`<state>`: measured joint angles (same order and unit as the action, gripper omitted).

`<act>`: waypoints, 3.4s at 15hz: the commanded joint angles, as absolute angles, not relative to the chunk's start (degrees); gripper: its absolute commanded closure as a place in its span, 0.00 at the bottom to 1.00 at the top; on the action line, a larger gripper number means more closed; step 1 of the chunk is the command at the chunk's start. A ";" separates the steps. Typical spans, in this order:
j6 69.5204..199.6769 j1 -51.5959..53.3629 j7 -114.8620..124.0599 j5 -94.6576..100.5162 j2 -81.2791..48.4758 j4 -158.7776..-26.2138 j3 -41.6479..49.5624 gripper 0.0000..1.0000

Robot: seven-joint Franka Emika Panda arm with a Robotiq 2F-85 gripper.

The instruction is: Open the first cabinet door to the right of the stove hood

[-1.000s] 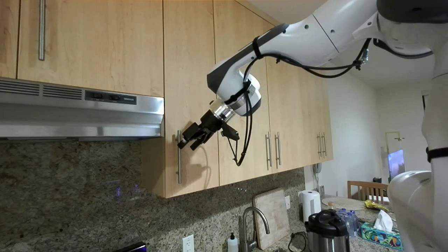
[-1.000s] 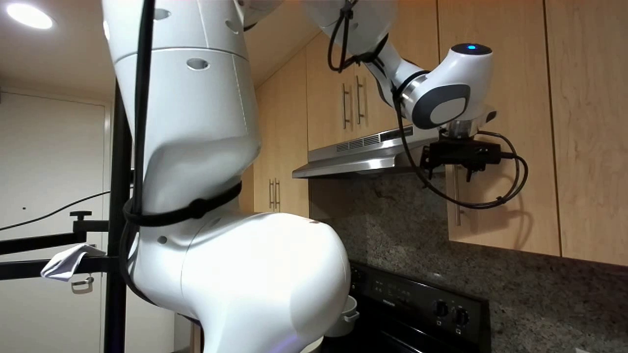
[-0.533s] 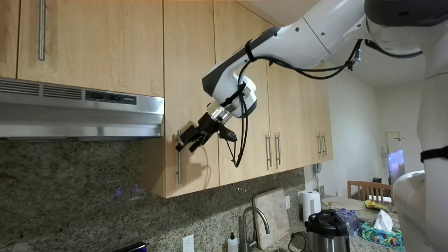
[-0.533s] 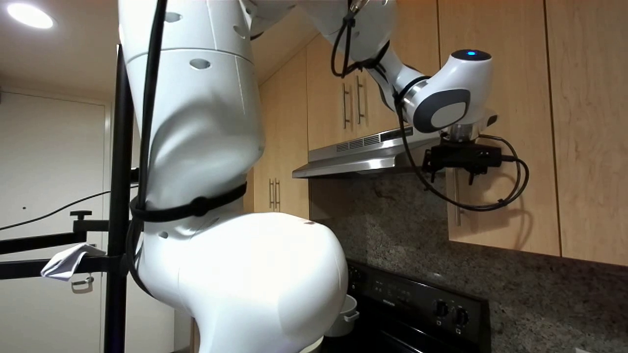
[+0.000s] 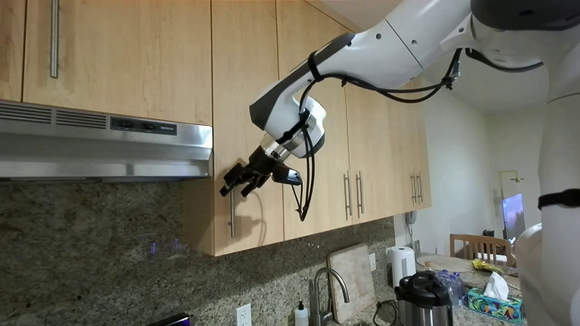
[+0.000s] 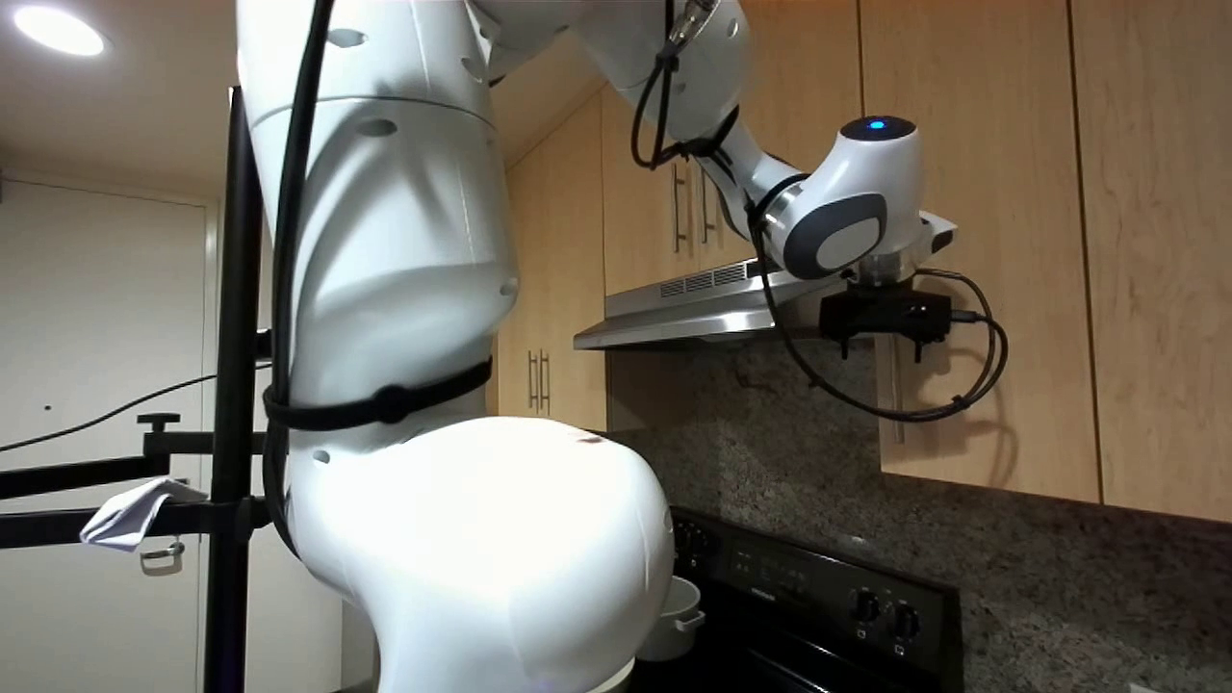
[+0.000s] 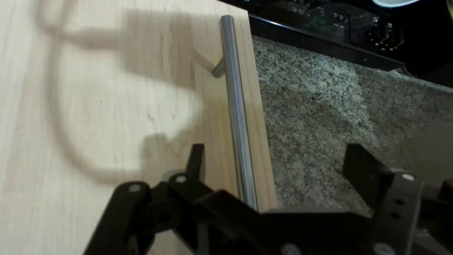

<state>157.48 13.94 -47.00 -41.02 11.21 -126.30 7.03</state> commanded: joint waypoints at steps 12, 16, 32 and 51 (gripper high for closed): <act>169.64 13.98 -35.70 -41.15 7.17 -127.38 6.15 0.53; 169.91 14.34 -36.08 -41.38 6.84 -126.70 5.98 0.79; 170.94 14.79 -34.70 -39.28 11.42 -131.14 4.25 0.91; 162.67 15.41 -42.42 -41.27 25.04 -142.21 6.86 0.92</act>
<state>167.58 14.70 -40.47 -40.15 14.81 -134.42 6.29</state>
